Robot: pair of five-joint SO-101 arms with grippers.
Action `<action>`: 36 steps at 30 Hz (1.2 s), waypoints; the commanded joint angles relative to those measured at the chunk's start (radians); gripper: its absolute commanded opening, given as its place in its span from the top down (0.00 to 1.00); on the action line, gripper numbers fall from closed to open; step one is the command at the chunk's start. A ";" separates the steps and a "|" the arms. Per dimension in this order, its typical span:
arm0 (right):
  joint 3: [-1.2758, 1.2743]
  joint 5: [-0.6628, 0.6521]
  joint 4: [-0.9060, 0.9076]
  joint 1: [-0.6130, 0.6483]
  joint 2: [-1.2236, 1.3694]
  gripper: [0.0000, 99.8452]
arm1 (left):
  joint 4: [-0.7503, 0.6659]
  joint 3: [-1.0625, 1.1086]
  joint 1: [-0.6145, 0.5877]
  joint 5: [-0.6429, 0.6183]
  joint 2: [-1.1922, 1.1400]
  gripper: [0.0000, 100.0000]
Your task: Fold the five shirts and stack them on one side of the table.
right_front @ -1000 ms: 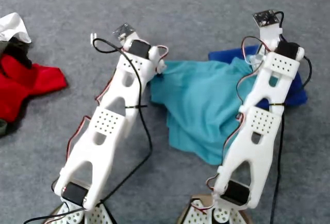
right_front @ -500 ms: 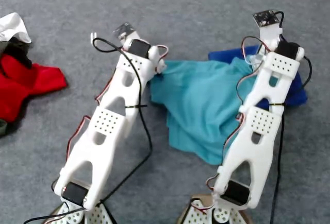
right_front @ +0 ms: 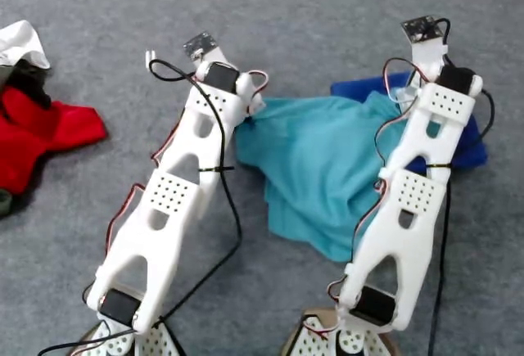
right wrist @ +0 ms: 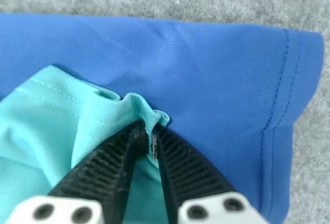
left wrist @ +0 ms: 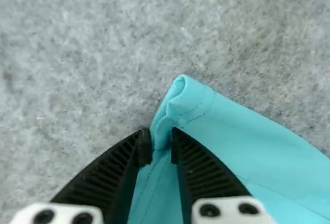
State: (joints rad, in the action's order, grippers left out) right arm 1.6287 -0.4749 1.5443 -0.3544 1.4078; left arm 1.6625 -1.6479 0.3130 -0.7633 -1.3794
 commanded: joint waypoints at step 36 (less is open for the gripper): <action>0.036 -0.014 -0.008 0.021 -0.005 1.00 | 0.098 0.023 -0.129 0.173 0.473 0.87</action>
State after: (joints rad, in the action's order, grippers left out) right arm 1.6287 -0.4749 1.5443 -0.3514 1.4078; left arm 1.7469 -1.6418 0.1887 -0.6268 -0.9697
